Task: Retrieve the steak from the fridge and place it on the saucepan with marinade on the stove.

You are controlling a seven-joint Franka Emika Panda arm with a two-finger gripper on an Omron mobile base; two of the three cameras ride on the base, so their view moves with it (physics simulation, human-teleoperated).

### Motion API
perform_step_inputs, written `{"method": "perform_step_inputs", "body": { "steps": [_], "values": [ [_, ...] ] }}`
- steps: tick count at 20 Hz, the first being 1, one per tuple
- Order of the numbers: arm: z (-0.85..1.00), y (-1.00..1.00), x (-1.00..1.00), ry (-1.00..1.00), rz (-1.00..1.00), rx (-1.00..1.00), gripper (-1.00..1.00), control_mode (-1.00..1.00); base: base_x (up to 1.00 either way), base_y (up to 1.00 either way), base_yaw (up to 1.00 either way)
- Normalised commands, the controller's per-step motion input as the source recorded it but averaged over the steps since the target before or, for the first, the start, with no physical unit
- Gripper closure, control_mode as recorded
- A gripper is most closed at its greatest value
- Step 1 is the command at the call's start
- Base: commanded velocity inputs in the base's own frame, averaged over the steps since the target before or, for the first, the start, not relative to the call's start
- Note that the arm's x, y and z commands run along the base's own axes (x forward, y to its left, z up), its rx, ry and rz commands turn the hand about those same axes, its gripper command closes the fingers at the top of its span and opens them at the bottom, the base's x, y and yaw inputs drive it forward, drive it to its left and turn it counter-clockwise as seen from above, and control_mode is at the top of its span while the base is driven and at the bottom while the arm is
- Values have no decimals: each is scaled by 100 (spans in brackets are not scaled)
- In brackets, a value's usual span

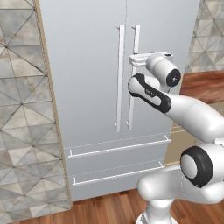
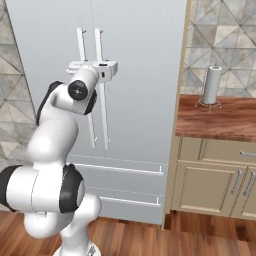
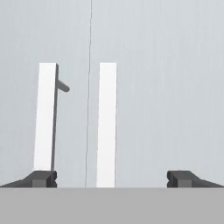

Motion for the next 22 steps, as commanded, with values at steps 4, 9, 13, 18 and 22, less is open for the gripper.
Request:
{"method": "perform_step_inputs", "body": {
  "steps": [4,9,13,18,22],
  "values": [
    [0,1,33,-4,0,0,-100,-100,0,0,0],
    [0,0,35,-4,0,0,-100,-100,0,0,0],
    [0,0,37,-3,0,0,-100,-100,0,0,0],
    [0,0,36,-3,0,0,-100,-100,0,0,0],
    [0,0,34,-3,0,0,-100,-100,0,0,0]
  ]
}}
